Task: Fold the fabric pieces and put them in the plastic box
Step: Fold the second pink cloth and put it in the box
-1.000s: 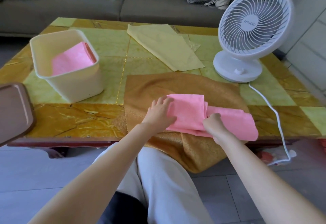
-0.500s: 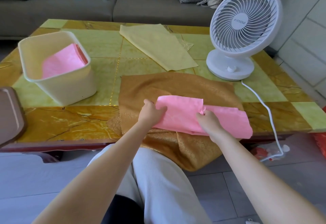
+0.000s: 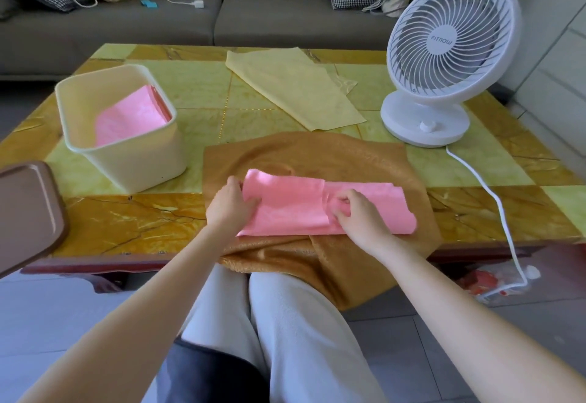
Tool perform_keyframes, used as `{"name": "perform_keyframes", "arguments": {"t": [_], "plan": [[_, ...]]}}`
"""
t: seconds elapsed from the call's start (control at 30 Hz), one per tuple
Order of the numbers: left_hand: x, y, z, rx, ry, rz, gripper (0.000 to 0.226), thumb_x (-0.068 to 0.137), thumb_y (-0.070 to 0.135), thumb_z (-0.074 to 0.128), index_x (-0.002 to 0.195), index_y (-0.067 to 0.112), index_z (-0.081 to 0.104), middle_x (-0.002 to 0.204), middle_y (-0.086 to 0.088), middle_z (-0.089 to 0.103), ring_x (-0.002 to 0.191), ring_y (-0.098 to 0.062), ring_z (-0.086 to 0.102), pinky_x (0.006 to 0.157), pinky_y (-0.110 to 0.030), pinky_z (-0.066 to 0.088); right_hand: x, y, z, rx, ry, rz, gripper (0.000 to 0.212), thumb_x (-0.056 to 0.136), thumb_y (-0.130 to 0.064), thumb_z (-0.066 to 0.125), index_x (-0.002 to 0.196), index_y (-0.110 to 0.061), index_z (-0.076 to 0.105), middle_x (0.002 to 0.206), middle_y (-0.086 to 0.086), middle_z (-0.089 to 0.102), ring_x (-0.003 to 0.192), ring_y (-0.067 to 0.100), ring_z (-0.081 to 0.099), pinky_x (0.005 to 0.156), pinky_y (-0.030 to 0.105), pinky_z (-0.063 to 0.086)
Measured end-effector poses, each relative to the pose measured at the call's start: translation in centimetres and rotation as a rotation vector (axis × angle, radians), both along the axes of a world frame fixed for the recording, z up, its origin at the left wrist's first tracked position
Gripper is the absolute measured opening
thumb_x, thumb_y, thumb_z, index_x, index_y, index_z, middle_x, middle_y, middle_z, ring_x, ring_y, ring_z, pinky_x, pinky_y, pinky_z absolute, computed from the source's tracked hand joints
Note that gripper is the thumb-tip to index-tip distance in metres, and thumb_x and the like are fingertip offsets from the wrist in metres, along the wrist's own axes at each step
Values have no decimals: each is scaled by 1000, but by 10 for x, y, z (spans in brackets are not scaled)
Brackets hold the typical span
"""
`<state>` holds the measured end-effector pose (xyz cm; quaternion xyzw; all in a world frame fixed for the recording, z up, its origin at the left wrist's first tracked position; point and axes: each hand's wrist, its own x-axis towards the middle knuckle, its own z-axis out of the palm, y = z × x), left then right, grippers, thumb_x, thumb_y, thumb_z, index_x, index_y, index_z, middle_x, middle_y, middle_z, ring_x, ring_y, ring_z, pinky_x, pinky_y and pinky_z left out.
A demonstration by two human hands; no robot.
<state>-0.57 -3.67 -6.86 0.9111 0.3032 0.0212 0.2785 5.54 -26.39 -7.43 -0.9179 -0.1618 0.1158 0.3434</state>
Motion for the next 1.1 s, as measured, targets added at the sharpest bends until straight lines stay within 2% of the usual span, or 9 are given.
{"name": "perform_keyframes", "arguments": {"t": [0.07, 0.13, 0.23, 0.4, 0.5, 0.63, 0.93, 1.0, 1.1], "plan": [[0, 1, -2, 119, 54, -14, 48, 82, 17, 61, 124, 9, 39, 121, -13, 45, 112, -32, 44, 88, -41, 40, 8, -7, 3, -116, -50, 39, 37, 94, -15, 51, 130, -8, 46, 135, 6, 48, 121, 21, 49, 99, 35, 44], [8, -5, -1, 235, 14, -121, 53, 82, 12, 61, 130, 11, 37, 128, -13, 40, 119, -32, 38, 97, -41, 35, 20, -16, 5, -212, -106, 54, 43, 93, -15, 54, 134, -7, 43, 136, 8, 47, 125, 22, 46, 104, 35, 39], [28, -22, 3, 280, -42, -361, 48, 91, 27, 56, 135, 17, 39, 136, -5, 42, 125, -25, 37, 103, -39, 30, 37, -24, 10, -335, -154, 81, 44, 93, -19, 54, 135, -8, 44, 136, 8, 47, 126, 23, 44, 105, 33, 35], [57, -40, 6, 252, 85, -539, 39, 99, 36, 38, 132, 17, 44, 136, -5, 46, 127, -25, 37, 105, -42, 26, 58, -24, 11, -509, -182, 109, 40, 98, -32, 45, 133, -13, 47, 132, 7, 50, 123, 27, 44, 101, 37, 34], [64, -41, 7, 286, 110, -544, 36, 100, 35, 35, 128, 17, 48, 129, -8, 46, 121, -27, 39, 101, -41, 28, 66, -22, 7, -488, -187, 67, 30, 99, -32, 42, 117, -15, 59, 118, 5, 55, 115, 25, 47, 91, 36, 36], [69, -39, 9, 327, 117, -549, 35, 100, 36, 33, 123, 16, 50, 124, -6, 49, 118, -26, 41, 98, -42, 30, 73, -17, 8, -460, -334, 10, 25, 98, -32, 42, 99, -17, 62, 103, 0, 59, 97, 24, 57, 79, 34, 39], [69, -38, 5, 329, 157, -576, 25, 100, 26, 34, 119, 12, 42, 119, -7, 58, 121, -27, 38, 96, -43, 27, 71, -11, 2, -517, -334, -64, 21, 98, -24, 44, 105, -15, 62, 109, 5, 61, 102, 28, 57, 84, 37, 40], [70, -37, 4, 328, 116, -542, 24, 100, 23, 34, 120, 12, 41, 118, -8, 58, 120, -27, 39, 94, -42, 28, 67, -8, 5, -438, -340, -66, 23, 98, -16, 43, 116, -12, 57, 117, 6, 58, 108, 26, 54, 90, 35, 41], [72, -37, 3, 343, 98, -521, 23, 100, 23, 35, 120, 13, 41, 118, -8, 59, 115, -27, 41, 92, -42, 29, 45, 9, 17, -178, -340, 23, 30, 99, -15, 40, 127, -10, 50, 133, 6, 51, 121, 21, 49, 102, 30, 38]]}}
